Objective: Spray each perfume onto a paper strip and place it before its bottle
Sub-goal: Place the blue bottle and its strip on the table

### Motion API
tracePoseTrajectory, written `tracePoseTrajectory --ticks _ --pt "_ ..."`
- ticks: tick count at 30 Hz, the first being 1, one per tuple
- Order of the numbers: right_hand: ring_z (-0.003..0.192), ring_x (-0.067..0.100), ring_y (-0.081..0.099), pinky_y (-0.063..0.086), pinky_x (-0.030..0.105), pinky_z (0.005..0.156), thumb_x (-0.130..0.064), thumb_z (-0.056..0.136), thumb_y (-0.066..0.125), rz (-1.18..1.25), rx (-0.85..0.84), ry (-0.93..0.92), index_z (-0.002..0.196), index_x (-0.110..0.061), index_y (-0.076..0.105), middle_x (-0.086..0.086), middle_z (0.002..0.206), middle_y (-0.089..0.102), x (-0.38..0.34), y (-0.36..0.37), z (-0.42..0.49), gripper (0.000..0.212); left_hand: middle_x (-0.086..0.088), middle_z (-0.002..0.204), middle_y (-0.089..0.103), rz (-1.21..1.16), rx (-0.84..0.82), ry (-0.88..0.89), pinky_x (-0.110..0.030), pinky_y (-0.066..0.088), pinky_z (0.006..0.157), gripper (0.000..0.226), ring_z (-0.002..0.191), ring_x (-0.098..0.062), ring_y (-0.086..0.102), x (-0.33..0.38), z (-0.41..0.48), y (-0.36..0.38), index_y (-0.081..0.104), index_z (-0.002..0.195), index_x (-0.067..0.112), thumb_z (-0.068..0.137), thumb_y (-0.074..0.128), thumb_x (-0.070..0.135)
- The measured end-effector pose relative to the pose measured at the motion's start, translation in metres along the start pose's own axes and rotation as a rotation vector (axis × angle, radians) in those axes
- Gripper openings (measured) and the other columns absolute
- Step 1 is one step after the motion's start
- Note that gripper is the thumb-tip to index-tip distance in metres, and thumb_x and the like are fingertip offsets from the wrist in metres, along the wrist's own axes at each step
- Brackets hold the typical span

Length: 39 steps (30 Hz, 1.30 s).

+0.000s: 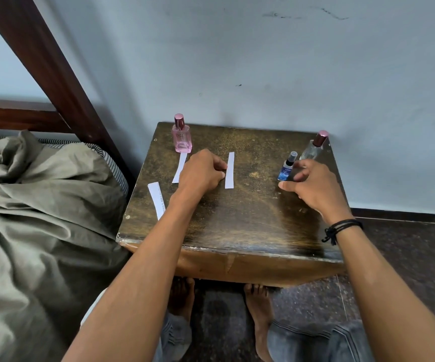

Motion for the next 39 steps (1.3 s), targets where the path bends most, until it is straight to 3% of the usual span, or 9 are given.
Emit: tracePoseTrajectory --ticks 2,7,17,25,31,36,39 --pt "0.089 0.021 0.068 0.055 0.041 0.085 -0.031 0.081 0.085 0.008 0.006 -0.018 0.127 -0.024 0.063 -0.005 0.098 0.068 -0.002 0.003 0.001 0.052 0.006 0.110 0.075 -0.001 -0.002 0.000 -0.032 0.054 0.090 0.026 0.101 -0.012 0.068 0.000 0.000 0.000 0.077 0.109 0.024 0.086 0.073 0.011" --pt "0.090 0.022 0.061 0.041 0.031 0.078 -0.029 0.088 0.079 -0.005 0.031 -0.072 0.104 -0.020 0.068 -0.002 0.094 0.065 -0.008 0.004 0.001 0.022 0.006 0.111 0.075 -0.012 -0.010 -0.004 -0.036 0.055 0.094 0.025 0.103 -0.013 0.068 0.001 0.000 0.000 0.077 0.109 0.025 0.087 0.073 0.012" --pt "0.094 0.022 0.057 0.042 0.032 0.081 -0.031 0.093 0.073 0.004 0.025 -0.096 0.119 -0.015 0.065 0.001 0.104 0.060 -0.016 0.010 0.005 0.031 0.005 0.105 0.075 -0.099 -0.001 -0.057 -0.028 0.051 0.090 0.020 0.100 -0.014 0.067 -0.006 -0.001 -0.005 0.078 0.101 0.025 0.087 0.072 0.011" --pt "0.091 0.021 0.063 0.042 0.031 0.077 -0.030 0.095 0.070 -0.014 -0.027 -0.182 0.117 -0.018 0.064 0.001 0.102 0.068 -0.039 0.031 0.002 0.026 0.016 0.079 0.066 -0.188 -0.003 -0.040 -0.025 0.049 0.082 0.014 0.087 -0.011 0.066 -0.008 0.000 -0.010 0.078 0.091 0.027 0.088 0.073 0.014" --pt "0.089 0.020 0.061 0.046 0.033 0.078 -0.029 0.093 0.073 -0.024 0.017 -0.242 0.114 -0.017 0.067 0.001 0.104 0.066 -0.063 0.041 0.008 0.025 0.006 0.092 0.074 -0.359 0.066 0.078 -0.017 0.049 0.073 0.012 0.079 -0.002 0.063 0.010 0.000 -0.014 0.079 0.099 0.019 0.090 0.072 0.016" --pt "0.088 0.016 0.065 0.053 0.034 0.083 -0.024 0.089 0.077 0.086 0.111 -0.252 0.110 -0.020 0.070 -0.007 0.094 0.067 -0.086 0.044 0.017 0.023 0.002 0.101 0.077 -0.485 0.097 0.018 -0.031 0.057 0.086 0.030 0.094 -0.018 0.071 0.002 0.006 -0.008 0.079 0.102 0.020 0.093 0.056 0.003" --pt "0.090 0.015 0.068 0.056 0.038 0.088 -0.021 0.088 0.078 0.135 0.160 -0.245 0.106 -0.021 0.074 -0.009 0.090 0.070 -0.095 0.048 0.022 0.018 0.004 0.108 0.076 -0.509 0.052 -0.002 -0.039 0.056 0.095 0.035 0.106 -0.023 0.070 0.002 0.009 -0.002 0.075 0.114 0.020 0.090 0.055 0.004"
Point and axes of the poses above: each hand's wrist, its own z-axis towards the middle knuckle, its own y-axis out of the palm, x = y × z, the point moved 9 cm from there along z, towards the middle knuckle
